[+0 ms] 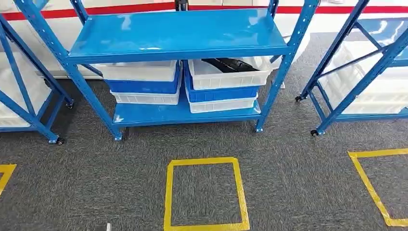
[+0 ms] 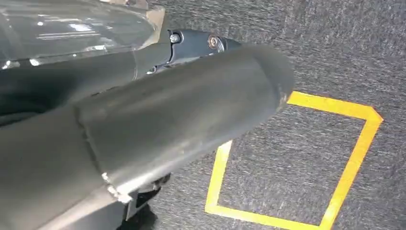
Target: Take the parts from the cabinet and place them on the table.
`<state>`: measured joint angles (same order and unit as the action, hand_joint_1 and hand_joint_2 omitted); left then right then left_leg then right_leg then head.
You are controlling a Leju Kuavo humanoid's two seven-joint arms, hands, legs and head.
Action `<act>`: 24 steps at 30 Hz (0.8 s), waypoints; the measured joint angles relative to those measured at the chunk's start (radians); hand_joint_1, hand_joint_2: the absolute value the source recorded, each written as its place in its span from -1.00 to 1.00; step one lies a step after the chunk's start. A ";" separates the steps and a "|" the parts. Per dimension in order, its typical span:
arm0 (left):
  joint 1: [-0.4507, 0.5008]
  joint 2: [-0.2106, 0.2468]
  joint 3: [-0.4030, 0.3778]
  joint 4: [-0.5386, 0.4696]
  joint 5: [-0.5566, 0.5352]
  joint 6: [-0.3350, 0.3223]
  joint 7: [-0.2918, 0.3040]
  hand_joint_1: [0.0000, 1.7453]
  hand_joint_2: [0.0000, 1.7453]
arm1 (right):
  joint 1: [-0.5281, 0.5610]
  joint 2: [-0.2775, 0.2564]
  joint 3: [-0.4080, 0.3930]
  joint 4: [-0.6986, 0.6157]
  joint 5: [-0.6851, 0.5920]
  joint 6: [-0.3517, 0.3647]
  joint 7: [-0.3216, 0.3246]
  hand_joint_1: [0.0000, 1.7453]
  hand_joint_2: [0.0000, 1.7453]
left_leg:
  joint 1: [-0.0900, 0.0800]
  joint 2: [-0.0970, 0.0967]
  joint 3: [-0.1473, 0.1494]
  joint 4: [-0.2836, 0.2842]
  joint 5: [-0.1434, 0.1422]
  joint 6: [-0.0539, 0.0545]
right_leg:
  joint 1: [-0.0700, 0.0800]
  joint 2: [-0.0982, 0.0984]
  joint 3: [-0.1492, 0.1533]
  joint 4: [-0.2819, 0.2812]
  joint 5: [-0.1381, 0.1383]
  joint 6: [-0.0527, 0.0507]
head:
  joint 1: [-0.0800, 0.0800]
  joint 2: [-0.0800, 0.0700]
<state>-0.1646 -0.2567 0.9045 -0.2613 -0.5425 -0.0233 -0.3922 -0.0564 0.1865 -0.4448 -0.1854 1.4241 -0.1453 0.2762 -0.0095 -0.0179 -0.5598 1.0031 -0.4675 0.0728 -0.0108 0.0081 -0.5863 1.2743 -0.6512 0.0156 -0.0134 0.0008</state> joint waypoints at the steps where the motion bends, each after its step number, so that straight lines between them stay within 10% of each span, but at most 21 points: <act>1: 0.002 0.000 0.000 0.000 0.000 0.000 0.000 -1.00 -1.00 | 0.000 -0.001 0.000 0.000 0.000 0.001 0.000 -1.00 -1.00 | 0.000 -0.003 0.012 0.000 -0.011 -0.001 | -0.002 0.000 -0.025 0.009 -0.028 0.006 | -0.001 0.000; 3: 0.006 -0.001 0.000 0.000 0.000 -0.001 0.000 -1.00 -1.00 | 0.003 -0.004 0.000 0.000 -0.002 0.001 0.000 -1.00 -1.00 | 0.002 -0.010 0.052 0.000 -0.044 -0.006 | -0.005 -0.001 -0.052 -0.053 -0.032 0.032 | 0.002 0.000; 6: 0.010 -0.002 0.000 0.000 0.000 -0.004 0.000 -1.00 -1.00 | 0.011 -0.005 0.000 0.000 -0.003 0.003 0.000 -1.00 -1.00 | 0.002 -0.009 0.088 -0.002 -0.089 -0.020 | -0.013 -0.005 -0.044 -0.204 0.162 0.081 | 0.005 0.000; 8: 0.004 -0.001 0.000 0.002 0.000 -0.005 0.002 -1.00 -1.00 | 0.006 -0.005 -0.001 0.002 -0.010 0.007 0.000 -1.00 -1.00 | -0.004 -0.011 0.120 0.005 -0.118 -0.032 | -0.005 -0.006 -0.022 -0.220 0.188 0.026 | -0.004 0.000; 10: -0.006 -0.003 0.000 0.001 -0.004 -0.005 0.002 -1.00 -1.00 | 0.004 -0.005 -0.001 0.002 -0.013 0.007 0.003 -1.00 -1.00 | -0.002 -0.009 0.110 0.024 -0.104 -0.035 | -0.006 -0.007 -0.018 -0.224 0.180 0.012 | -0.002 0.000; 13: -0.014 -0.004 -0.003 0.002 -0.011 -0.005 0.003 -1.00 -1.00 | 0.003 -0.004 -0.002 0.000 -0.018 0.006 0.004 -1.00 -1.00 | 0.003 0.009 -0.046 0.255 -0.043 -0.054 | -0.017 -0.008 0.025 -0.255 0.165 -0.012 | -0.006 0.000; 17: -0.010 -0.004 -0.003 0.002 -0.012 -0.005 0.005 -1.00 -1.00 | 0.007 -0.003 -0.002 0.000 -0.019 0.006 0.004 -1.00 -1.00 | 0.017 0.015 -0.188 0.335 -0.183 -0.073 | -0.020 -0.002 0.095 -0.273 0.123 -0.017 | -0.006 0.000; 19: -0.009 -0.004 -0.003 0.002 -0.016 -0.005 0.007 -1.00 -1.00 | 0.008 -0.002 -0.003 0.000 -0.023 0.006 0.008 -1.00 -1.00 | 0.018 0.015 -0.185 0.235 -0.127 -0.068 | -0.020 0.001 0.131 -0.274 0.095 -0.015 | -0.006 0.000; 21: -0.009 -0.003 -0.007 0.002 -0.026 -0.005 0.014 -1.00 -1.00 | 0.010 0.002 -0.004 0.000 -0.031 0.005 0.014 -1.00 -1.00 | 0.016 0.018 -0.162 0.087 0.059 -0.054 | -0.019 0.001 0.153 -0.278 0.068 -0.008 | -0.007 0.000; 24: -0.012 -0.004 -0.019 0.002 -0.039 -0.005 0.026 -1.00 -1.00 | 0.002 0.005 -0.009 -0.001 -0.044 -0.001 0.020 -1.00 -1.00 | 0.005 0.014 -0.149 0.034 0.066 -0.040 | 0.001 0.001 0.205 -0.289 0.046 0.012 | -0.007 0.000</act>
<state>-0.1769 -0.2609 0.8858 -0.2594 -0.5818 -0.0286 -0.3662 -0.0541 0.1919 -0.4540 -0.1862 1.3798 -0.1465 0.2960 -0.0044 -0.0040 -0.7089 1.0373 -0.4017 0.0324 -0.0098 0.0094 -0.3814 0.9853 -0.6051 0.0275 -0.0202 0.0008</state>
